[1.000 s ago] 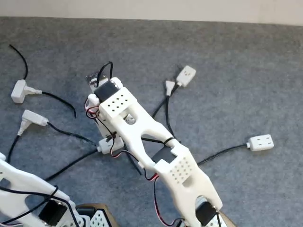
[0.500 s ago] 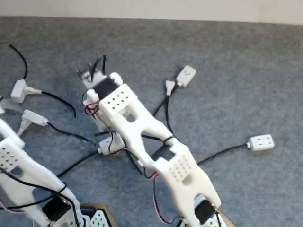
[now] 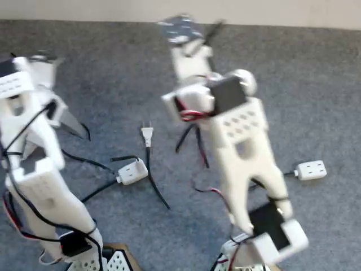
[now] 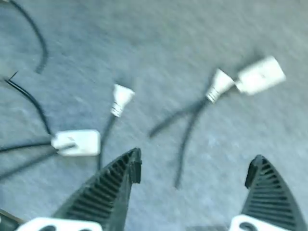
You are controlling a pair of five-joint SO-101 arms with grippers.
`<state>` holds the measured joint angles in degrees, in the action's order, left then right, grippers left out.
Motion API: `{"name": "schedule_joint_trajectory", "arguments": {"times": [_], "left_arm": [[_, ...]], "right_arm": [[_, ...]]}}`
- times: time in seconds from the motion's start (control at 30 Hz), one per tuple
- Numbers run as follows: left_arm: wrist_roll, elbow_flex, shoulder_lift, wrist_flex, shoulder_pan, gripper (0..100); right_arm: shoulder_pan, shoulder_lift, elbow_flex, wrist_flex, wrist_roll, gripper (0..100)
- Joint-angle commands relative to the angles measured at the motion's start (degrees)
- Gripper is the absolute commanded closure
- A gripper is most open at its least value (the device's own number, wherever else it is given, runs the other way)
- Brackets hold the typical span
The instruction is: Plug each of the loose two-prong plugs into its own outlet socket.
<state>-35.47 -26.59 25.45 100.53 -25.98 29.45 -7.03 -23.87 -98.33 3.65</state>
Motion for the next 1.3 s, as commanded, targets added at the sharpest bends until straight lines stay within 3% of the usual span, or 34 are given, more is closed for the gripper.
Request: {"name": "schedule_joint_trajectory", "arguments": {"times": [0.0,0.2,0.33,0.47,0.8,1.07,1.13,1.27], "left_arm": [[-5.1,14.2,-16.57,0.35,6.81,59],[-16.62,38.29,-33.01,-2.99,10.59,61],[-19.16,51.47,-37.93,-12.57,10.95,61],[-18.81,59.03,-38.37,-19.87,16.04,61],[-6.59,62.11,-38.2,-32.88,30.2,61],[-5.63,64.66,-29.58,-39.74,31.52,61],[-5.63,64.66,-27.03,-40.62,31.52,65],[-5.71,64.22,-24.84,-42.29,31.52,88]], "right_arm": [[-4.79,-13.58,14.02,3.91,2.81,66.9],[-11.82,-32.13,50.77,19.65,7.03,66.9],[-13.58,-40.75,75.91,34.68,7.38,66.9],[-13.85,-45.41,92.09,44.7,7.3,66.9],[-13.85,-54.81,102.29,47.43,7.03,66.9],[-13.58,-63.34,106.33,47.43,7.21,66.9],[-13.58,-64.31,106.68,47.43,7.21,66.9],[-13.58,-64.75,106.68,47.25,7.21,66.9]]}}
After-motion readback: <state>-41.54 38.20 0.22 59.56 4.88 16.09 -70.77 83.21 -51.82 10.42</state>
